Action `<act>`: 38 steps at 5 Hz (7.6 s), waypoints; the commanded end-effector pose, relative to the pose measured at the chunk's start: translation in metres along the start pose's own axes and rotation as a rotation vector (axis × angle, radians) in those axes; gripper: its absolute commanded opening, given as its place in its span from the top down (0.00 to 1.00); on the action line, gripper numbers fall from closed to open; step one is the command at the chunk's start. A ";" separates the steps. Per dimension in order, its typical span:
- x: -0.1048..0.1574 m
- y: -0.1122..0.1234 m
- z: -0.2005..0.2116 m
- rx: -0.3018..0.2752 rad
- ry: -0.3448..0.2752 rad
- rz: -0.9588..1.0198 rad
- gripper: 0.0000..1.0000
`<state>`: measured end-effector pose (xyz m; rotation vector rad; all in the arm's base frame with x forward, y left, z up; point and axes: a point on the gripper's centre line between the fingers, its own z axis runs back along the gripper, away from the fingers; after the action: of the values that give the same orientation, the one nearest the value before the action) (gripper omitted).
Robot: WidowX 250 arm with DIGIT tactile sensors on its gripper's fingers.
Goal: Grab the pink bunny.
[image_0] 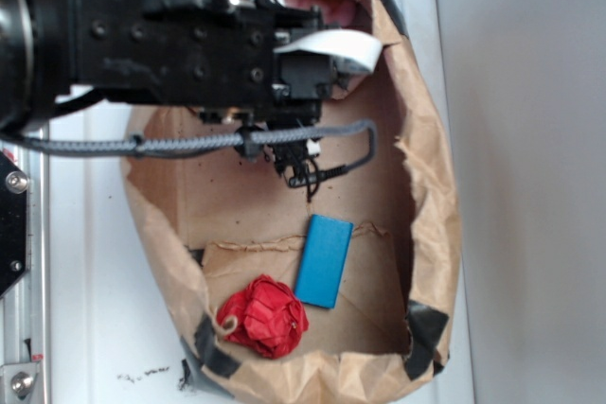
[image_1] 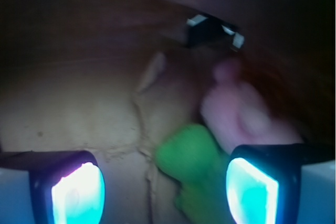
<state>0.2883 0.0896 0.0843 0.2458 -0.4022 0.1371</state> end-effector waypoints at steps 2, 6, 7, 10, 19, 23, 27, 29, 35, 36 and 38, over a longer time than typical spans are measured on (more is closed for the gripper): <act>0.036 0.028 0.015 -0.029 -0.148 -0.052 0.00; 0.044 0.048 -0.007 0.019 0.030 -0.063 0.00; 0.043 0.052 -0.012 0.060 0.009 -0.070 0.00; 0.037 0.058 -0.053 0.261 0.015 -0.072 0.00; 0.033 0.053 -0.050 0.277 -0.048 -0.061 1.00; 0.039 0.036 0.047 -0.052 -0.120 -0.038 1.00; 0.038 0.038 0.025 -0.010 -0.128 -0.070 0.00; 0.030 0.046 -0.026 0.147 -0.078 -0.112 0.00; 0.018 0.049 -0.061 0.278 -0.050 -0.138 1.00; 0.017 0.049 -0.060 0.278 -0.057 -0.135 1.00; 0.018 0.050 -0.058 0.274 -0.066 -0.127 1.00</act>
<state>0.3212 0.1378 0.0395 0.5391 -0.4283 0.0414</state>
